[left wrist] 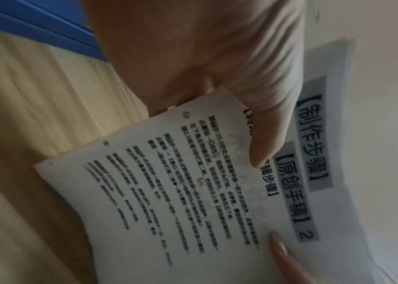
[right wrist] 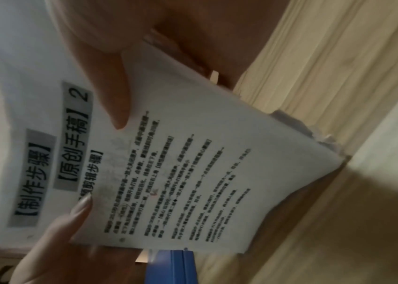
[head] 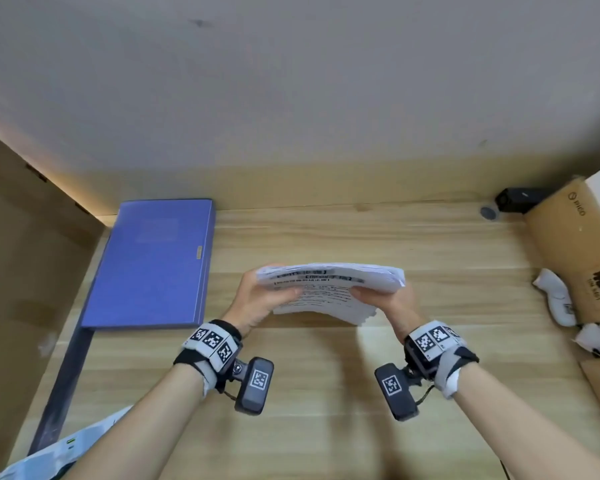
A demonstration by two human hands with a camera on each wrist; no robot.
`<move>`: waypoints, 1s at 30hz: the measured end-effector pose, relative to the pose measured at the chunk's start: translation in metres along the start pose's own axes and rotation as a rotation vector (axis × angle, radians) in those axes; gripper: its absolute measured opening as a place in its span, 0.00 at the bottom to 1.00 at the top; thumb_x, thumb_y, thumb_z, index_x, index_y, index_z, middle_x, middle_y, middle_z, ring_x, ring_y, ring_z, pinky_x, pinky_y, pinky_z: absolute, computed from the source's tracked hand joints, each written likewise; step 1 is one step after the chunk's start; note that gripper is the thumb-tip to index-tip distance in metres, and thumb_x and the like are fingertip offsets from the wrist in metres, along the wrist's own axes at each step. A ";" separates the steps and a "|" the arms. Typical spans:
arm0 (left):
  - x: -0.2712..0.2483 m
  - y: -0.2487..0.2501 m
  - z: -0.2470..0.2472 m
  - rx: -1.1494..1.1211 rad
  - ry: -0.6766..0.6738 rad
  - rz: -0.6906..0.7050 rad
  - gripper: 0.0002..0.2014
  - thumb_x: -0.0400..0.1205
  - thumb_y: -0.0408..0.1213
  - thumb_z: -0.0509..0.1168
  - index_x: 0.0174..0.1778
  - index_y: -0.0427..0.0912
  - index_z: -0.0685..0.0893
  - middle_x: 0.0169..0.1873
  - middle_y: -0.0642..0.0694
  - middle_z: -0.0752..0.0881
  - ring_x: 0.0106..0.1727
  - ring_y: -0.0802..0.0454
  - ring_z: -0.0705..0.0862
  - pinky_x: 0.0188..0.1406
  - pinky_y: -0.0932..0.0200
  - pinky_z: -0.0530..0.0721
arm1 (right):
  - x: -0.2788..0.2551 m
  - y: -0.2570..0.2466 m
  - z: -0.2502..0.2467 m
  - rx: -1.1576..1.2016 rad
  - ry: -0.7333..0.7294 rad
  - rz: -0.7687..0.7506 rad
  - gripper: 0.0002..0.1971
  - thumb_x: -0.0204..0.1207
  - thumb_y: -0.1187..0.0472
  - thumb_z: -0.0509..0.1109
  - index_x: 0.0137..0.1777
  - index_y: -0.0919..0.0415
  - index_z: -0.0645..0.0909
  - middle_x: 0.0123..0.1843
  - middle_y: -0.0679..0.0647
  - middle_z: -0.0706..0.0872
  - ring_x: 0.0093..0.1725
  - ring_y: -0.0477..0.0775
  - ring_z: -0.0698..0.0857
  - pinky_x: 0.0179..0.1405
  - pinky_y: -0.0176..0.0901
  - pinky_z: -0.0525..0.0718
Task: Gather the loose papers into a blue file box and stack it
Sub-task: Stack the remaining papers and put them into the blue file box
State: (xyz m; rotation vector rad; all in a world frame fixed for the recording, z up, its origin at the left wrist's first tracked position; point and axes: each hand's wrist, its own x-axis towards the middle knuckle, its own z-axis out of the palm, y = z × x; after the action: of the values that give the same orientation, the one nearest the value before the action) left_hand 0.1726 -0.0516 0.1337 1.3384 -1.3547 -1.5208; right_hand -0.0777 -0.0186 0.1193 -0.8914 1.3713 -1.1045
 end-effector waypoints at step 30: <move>0.052 -0.121 0.104 0.017 0.095 -0.650 0.09 0.79 0.27 0.71 0.54 0.37 0.86 0.56 0.36 0.91 0.50 0.43 0.91 0.54 0.46 0.90 | 0.051 0.113 -0.095 -0.265 0.096 0.497 0.25 0.65 0.62 0.84 0.61 0.69 0.84 0.55 0.59 0.90 0.52 0.63 0.89 0.55 0.58 0.88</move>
State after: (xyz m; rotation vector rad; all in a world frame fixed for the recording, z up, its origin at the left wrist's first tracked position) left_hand 0.0764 -0.0473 -0.0043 1.9571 -0.9091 -1.8172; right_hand -0.1688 -0.0235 -0.0081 -0.6336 1.7297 -0.5994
